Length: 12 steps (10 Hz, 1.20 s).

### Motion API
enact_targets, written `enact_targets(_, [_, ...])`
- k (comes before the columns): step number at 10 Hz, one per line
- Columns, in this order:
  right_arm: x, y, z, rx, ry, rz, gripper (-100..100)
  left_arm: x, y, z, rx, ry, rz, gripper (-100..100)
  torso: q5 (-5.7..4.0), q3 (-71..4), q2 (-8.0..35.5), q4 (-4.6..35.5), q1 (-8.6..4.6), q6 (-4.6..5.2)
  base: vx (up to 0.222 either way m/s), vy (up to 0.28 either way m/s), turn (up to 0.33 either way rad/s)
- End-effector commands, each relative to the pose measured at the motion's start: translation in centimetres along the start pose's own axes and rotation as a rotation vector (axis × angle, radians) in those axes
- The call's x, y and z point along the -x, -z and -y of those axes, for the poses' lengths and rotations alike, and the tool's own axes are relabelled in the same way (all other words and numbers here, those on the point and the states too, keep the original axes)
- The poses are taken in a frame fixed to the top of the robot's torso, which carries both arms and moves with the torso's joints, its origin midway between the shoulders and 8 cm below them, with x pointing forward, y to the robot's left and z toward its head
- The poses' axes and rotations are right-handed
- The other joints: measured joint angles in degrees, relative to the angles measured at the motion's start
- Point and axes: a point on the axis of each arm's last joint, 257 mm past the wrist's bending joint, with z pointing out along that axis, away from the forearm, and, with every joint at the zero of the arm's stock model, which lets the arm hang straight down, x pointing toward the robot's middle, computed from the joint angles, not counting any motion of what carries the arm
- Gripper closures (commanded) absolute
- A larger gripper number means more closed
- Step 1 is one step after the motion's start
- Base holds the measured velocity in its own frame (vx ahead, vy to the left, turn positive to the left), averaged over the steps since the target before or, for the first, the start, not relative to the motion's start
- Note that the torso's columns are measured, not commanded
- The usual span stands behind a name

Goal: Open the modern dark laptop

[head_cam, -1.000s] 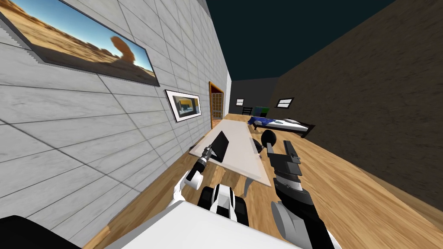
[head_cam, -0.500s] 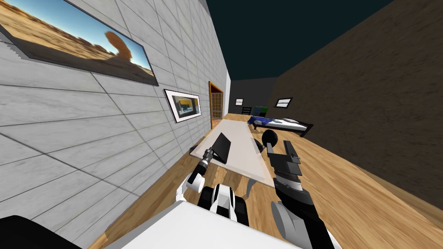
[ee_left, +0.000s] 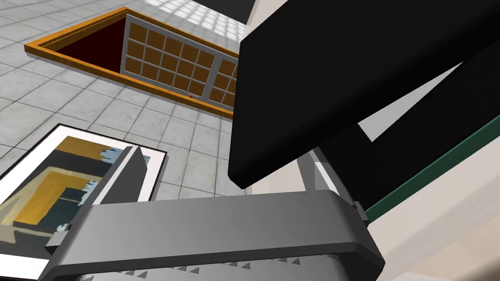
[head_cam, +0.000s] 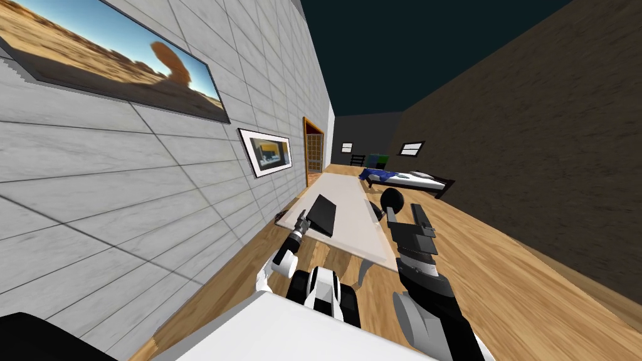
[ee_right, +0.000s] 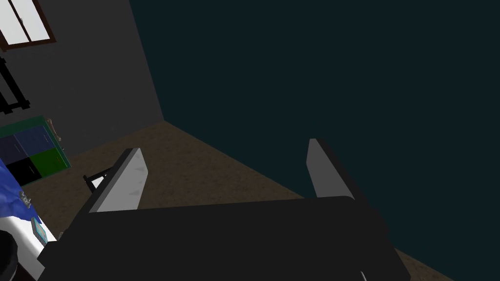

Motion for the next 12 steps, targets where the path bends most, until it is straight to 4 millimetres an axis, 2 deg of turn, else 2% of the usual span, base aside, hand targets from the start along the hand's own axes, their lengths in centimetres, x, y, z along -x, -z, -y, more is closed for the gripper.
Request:
enact_targets(1, [0.0, 0.0, 0.0, 0.000, 0.000, 0.000, 0, -0.7, -0.5, 1.4, 0.000, 0.002, -0.008, -100, 0.03, 0.00, -0.01, 0.00, 0.09, 0.00, -0.014, -0.016, 0.019])
enact_targets(5, [0.0, 0.0, 0.0, 0.000, 0.000, 0.000, 0, -1.7, -1.1, 3.4, 0.004, 0.002, -0.018, -100, 0.09, 0.01, -0.03, 0.00, 0.19, -0.01, -0.014, -0.008, 0.026])
enact_targets(6, [0.0, 0.0, 0.0, 0.000, 0.000, 0.000, 0, -1.4, -0.9, 2.9, 0.008, 0.000, -0.014, -100, 0.08, 0.02, 0.00, 0.01, 0.19, -0.01, 0.000, 0.000, 0.000])
enact_targets(7, [0.0, 0.0, 0.0, 0.000, 0.000, 0.000, 0, -1.4, -0.9, 2.9, 0.011, 0.000, -0.013, 0, 0.07, -0.01, -0.05, -0.04, 0.17, -0.01, 0.000, 0.000, 0.000])
enact_targets(12, [0.0, 0.0, 0.0, 0.000, 0.000, 0.000, 0, -1.4, -0.9, 2.7, 0.015, 0.000, -0.012, 0, 0.08, -0.08, -0.15, -0.14, 0.19, -0.05, 0.000, 0.000, 0.000])
